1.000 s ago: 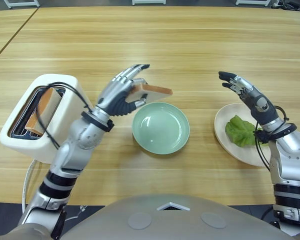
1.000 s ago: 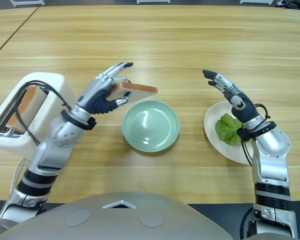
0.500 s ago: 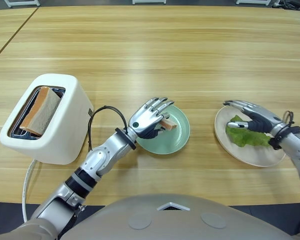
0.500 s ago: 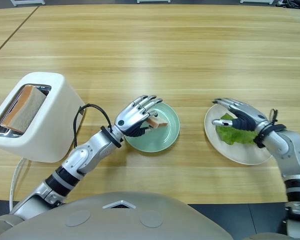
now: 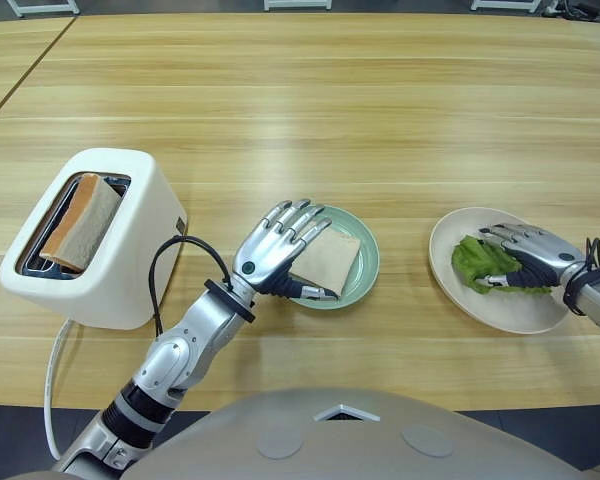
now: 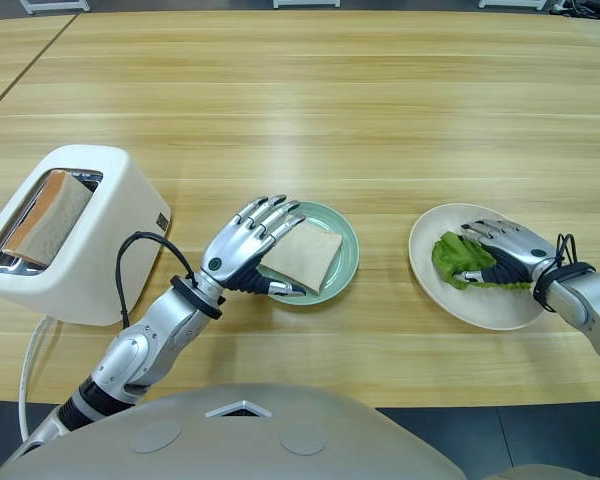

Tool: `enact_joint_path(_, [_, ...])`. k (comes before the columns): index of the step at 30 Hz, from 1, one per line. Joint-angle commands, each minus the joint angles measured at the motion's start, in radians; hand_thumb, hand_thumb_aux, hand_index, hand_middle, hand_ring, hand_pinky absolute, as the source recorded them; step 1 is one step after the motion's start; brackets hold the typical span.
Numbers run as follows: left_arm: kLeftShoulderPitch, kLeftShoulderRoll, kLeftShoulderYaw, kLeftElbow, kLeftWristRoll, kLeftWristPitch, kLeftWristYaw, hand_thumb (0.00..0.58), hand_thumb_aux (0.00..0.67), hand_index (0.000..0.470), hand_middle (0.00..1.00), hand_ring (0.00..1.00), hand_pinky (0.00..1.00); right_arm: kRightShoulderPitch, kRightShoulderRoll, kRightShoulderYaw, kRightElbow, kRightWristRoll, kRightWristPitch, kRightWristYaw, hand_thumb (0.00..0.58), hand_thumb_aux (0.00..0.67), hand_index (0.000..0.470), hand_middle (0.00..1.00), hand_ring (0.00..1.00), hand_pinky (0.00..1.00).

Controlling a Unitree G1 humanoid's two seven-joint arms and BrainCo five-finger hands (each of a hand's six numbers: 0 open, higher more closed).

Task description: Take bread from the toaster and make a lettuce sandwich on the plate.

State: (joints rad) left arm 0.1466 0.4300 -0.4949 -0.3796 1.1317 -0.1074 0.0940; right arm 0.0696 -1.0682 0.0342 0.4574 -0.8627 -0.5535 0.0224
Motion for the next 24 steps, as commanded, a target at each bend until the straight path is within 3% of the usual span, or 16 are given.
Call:
enact_joint_path(1, [0.051,0.001,0.061,-0.068,-0.087,-0.01,-0.02,0.1,0.06,0.042,0.0,0.0,0.0,-0.023,-0.001,0.051,0.016,0.002,-0.001,0.0,0.58,0.67,0.47,0.0,0.0,0.0])
enact_joint_path(9, [0.097,0.001,0.136,-0.108,-0.156,-0.033,-0.034,0.128,0.079,0.055,0.0,0.0,0.0,-0.024,0.025,0.018,-0.043,0.153,-0.076,-0.059,0.58,0.67,0.47,0.0,0.0,0.0])
enact_joint_path(14, [0.13,-0.009,0.187,-0.129,-0.193,-0.033,-0.037,0.124,0.076,0.053,0.0,0.0,0.0,-0.111,0.077,0.043,-0.229,0.369,-0.107,0.111,0.58,0.67,0.47,0.0,0.0,0.0])
enact_joint_path(15, [0.134,-0.013,0.188,-0.126,-0.194,-0.035,-0.036,0.14,0.087,0.061,0.0,0.0,0.0,-0.152,0.11,0.078,-0.267,0.41,-0.102,0.168,0.58,0.67,0.47,0.0,0.0,0.0])
enact_joint_path(16, [0.135,-0.017,0.187,-0.121,-0.194,-0.038,-0.034,0.22,0.142,0.1,0.0,0.0,0.0,-0.192,0.146,0.114,-0.294,0.437,-0.093,0.22,0.58,0.67,0.47,0.0,0.0,0.0])
enact_joint_path(17, [0.134,-0.022,0.184,-0.114,-0.193,-0.041,-0.034,0.223,0.145,0.101,0.0,0.0,0.0,-0.231,0.188,0.151,-0.311,0.459,-0.076,0.27,0.58,0.67,0.47,0.0,0.0,0.0])
enact_joint_path(19, [0.126,-0.031,0.178,-0.099,-0.195,-0.047,-0.036,0.16,0.1,0.07,0.0,0.0,0.0,-0.293,0.265,0.209,-0.317,0.472,-0.033,0.34,0.58,0.67,0.47,0.0,0.0,0.0])
enact_joint_path(22, [0.122,-0.038,0.167,-0.078,-0.197,-0.057,-0.039,0.175,0.11,0.077,0.0,0.0,0.0,-0.355,0.373,0.288,-0.269,0.429,0.029,0.392,0.58,0.67,0.47,0.0,0.0,0.0])
enact_joint_path(24, [0.12,-0.044,0.163,-0.072,-0.196,-0.061,-0.041,0.152,0.095,0.066,0.0,0.0,0.0,-0.378,0.425,0.324,-0.223,0.397,0.052,0.394,0.58,0.67,0.47,0.0,0.0,0.0])
